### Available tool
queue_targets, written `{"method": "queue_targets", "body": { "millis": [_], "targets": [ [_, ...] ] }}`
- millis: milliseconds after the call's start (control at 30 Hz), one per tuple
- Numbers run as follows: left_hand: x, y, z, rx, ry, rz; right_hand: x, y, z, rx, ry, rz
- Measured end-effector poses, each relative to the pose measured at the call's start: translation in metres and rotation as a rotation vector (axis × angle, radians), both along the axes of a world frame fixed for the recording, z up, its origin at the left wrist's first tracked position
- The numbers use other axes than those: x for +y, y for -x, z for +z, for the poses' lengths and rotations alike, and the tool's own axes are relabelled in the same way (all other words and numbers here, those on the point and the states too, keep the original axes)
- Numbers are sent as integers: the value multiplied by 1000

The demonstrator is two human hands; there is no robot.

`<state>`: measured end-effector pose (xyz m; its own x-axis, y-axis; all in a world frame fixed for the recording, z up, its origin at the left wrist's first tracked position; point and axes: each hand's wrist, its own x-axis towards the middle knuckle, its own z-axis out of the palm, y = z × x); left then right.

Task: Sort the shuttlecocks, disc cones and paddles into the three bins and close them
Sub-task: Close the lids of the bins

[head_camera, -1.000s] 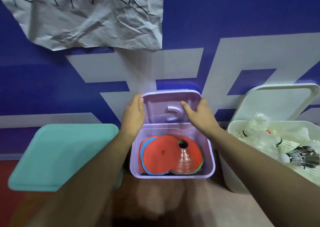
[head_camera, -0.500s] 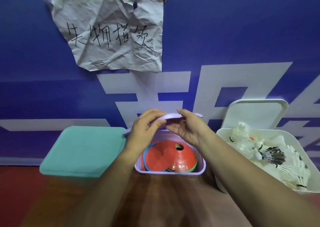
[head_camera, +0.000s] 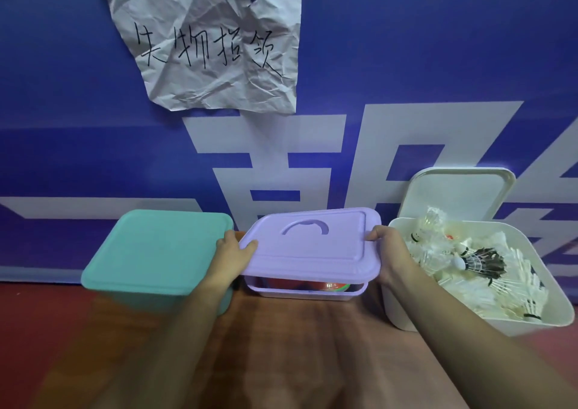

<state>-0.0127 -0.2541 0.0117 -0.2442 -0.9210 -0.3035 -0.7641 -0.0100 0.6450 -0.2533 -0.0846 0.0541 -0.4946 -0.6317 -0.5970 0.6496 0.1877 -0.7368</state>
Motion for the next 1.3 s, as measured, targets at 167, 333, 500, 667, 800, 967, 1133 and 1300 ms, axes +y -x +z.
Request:
{"method": "queue_targets", "body": {
  "millis": [167, 333, 500, 667, 800, 967, 1133, 1300],
  "targets": [
    [-3, -1, -27, 180, -152, 57, -1, 4, -19, 274, -127, 39],
    [-4, -2, -66, 143, -41, 103, -20, 2, -66, 943, -502, 198],
    [-9, 1, -99, -28, -1, 84, -30, -2, -103, 1129, -650, 305],
    [-2, 15, -100, -74, -8, 44, -34, 4, -128, 1253, -774, 414],
    [0, 20, -108, -116, 31, 38, -39, 9, -140, 1305, -816, 476],
    [-4, 24, -119, -152, 50, 0, -46, 20, -158, 1329, -822, 475],
    [-5, 25, -128, -138, 32, -16, -49, 18, -159, 1305, -778, 424],
    [2, 24, -134, -97, 84, -23, -44, 14, -186, 1266, -754, 375]
  ]
}}
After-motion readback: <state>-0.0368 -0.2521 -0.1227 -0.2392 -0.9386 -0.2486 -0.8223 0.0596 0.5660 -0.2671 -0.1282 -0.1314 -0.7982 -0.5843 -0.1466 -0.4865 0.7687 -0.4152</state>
